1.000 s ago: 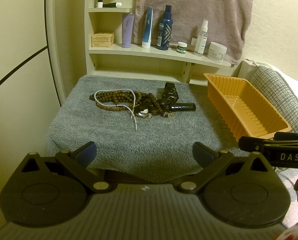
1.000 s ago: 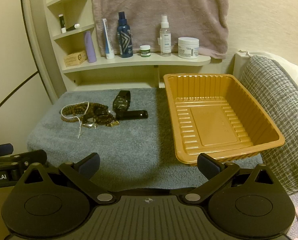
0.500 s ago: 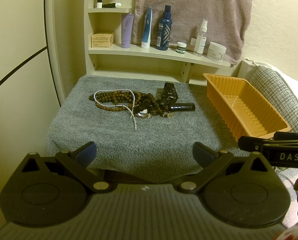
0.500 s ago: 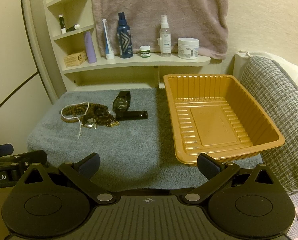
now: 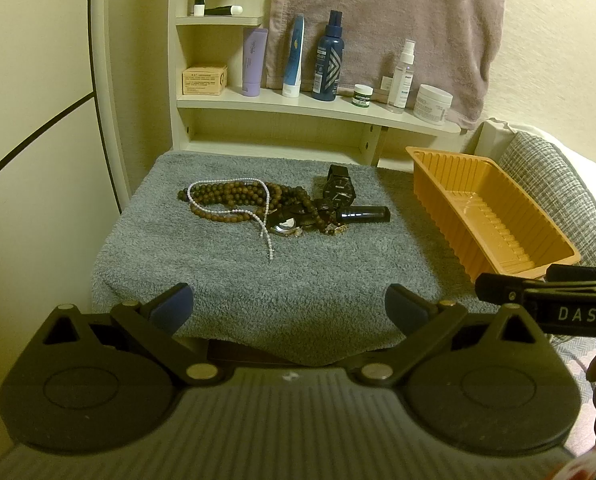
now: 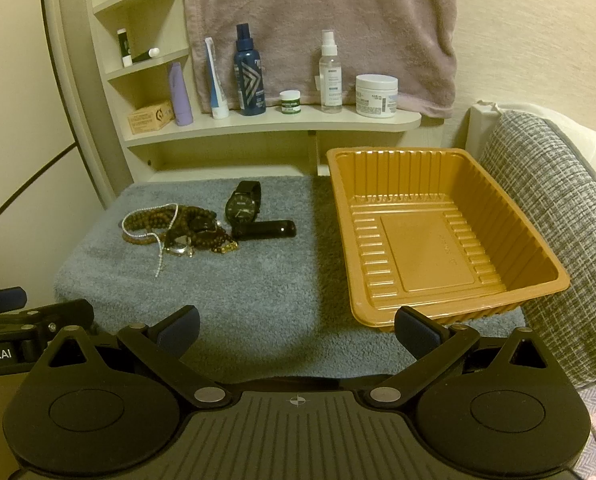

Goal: Organize jewelry

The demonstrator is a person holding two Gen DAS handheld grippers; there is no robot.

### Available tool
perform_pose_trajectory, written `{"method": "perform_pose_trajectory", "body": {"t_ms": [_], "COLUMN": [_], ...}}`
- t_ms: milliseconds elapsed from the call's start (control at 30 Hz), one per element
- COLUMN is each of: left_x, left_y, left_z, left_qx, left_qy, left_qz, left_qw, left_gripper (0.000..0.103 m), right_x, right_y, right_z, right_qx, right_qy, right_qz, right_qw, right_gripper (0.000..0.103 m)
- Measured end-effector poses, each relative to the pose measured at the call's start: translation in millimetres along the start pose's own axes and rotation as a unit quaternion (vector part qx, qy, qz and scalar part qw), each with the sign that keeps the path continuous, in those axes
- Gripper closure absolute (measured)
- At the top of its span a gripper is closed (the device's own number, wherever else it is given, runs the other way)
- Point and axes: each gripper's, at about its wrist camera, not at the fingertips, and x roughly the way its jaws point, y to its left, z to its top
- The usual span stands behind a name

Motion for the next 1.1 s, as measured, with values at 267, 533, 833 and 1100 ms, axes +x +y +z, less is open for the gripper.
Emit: {"method": "perform_pose_trajectory", "body": {"t_ms": [267,533,833,1100], "left_x": [0.1,-0.7,21.4,46.1], "left_y": [0.3,5.8,14.7,3.0], "left_z": [0.0,6.4,25.9,41.7], "left_qx": [-0.001,-0.021,-0.046,-0.037], "left_qy": [0.0,-0.004,-0.008,-0.003], "left_qz": [-0.001,-0.017,-0.025,-0.042], "left_qw": [1.0,0.9996,0.9986,0.9984], "left_gripper": [0.002,0.002,0.002,0.002], "right_x": [-0.4,-6.6,-16.8,2.5], "right_y": [-0.4,-26.8,-106.9,-193.7], "right_z": [-0.5,1.0,22.0,33.9], "right_qx": [0.002,0.021,0.059,0.071], "right_qy": [-0.001,-0.024,-0.054,-0.034], "right_qz": [0.0,-0.012,-0.05,-0.061], "right_qw": [1.0,0.999,0.995,0.995], "right_gripper": [0.0,0.001,0.011,0.04]}}
